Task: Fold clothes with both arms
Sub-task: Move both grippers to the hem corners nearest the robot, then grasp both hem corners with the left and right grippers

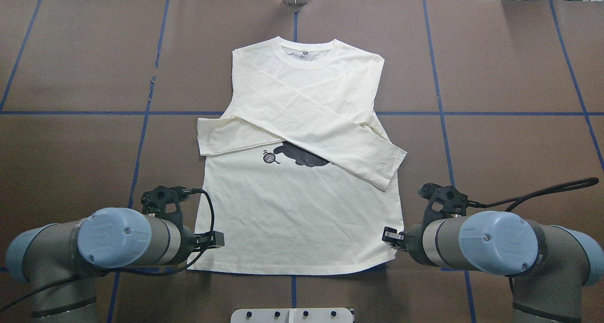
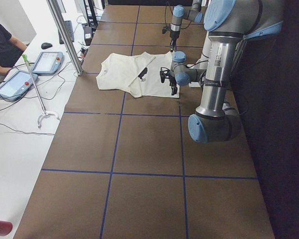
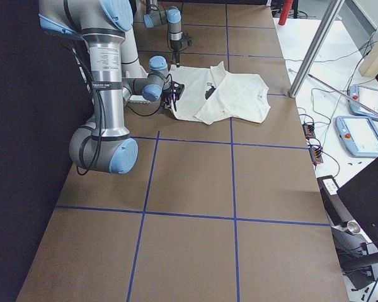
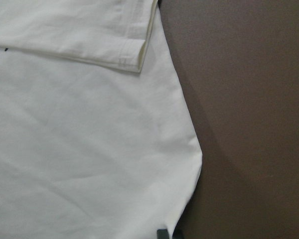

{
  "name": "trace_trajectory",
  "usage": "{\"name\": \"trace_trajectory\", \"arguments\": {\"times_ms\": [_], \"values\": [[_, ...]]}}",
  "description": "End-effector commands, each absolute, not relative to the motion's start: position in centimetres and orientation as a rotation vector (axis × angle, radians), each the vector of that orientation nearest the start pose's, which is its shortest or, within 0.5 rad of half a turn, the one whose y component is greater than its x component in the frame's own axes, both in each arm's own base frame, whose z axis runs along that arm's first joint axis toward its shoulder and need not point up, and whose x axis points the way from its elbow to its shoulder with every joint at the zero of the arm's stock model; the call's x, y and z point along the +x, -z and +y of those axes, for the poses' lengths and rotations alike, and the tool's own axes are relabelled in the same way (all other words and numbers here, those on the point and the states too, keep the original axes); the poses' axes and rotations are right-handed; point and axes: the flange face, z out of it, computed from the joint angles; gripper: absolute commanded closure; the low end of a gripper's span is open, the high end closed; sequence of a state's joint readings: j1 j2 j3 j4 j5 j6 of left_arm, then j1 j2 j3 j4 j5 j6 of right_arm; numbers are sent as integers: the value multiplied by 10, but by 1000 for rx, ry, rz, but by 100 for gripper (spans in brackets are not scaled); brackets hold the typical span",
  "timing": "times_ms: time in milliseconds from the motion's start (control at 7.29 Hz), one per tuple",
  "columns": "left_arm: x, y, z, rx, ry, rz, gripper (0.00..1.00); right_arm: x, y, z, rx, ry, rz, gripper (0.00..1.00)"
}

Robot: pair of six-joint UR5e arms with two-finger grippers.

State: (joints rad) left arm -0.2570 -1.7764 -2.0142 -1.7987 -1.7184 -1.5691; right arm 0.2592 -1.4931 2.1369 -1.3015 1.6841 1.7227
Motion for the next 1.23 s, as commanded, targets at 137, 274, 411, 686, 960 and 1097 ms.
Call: {"name": "trace_trajectory", "arguments": {"times_ms": [137, 274, 411, 686, 960, 1097], "values": [[495, -339, -243, -40, 179, 847, 13, -437, -333, -245, -55, -335, -921, 100], [496, -339, -243, -41, 178, 845, 15, -437, -333, -246, -55, -337, -921, 100], [498, -343, -243, -42, 179, 838, 17, -436, -333, -247, -55, -336, -921, 100], [498, -345, -243, -42, 180, 833, 21, -436, -333, -247, -54, -334, -921, 100], [499, -347, -242, -47, 180, 812, 45, -436, -333, -248, -53, -334, -921, 100], [501, -348, -239, -50, 174, 809, 57, -435, -333, -249, -54, -335, -922, 100]]}}
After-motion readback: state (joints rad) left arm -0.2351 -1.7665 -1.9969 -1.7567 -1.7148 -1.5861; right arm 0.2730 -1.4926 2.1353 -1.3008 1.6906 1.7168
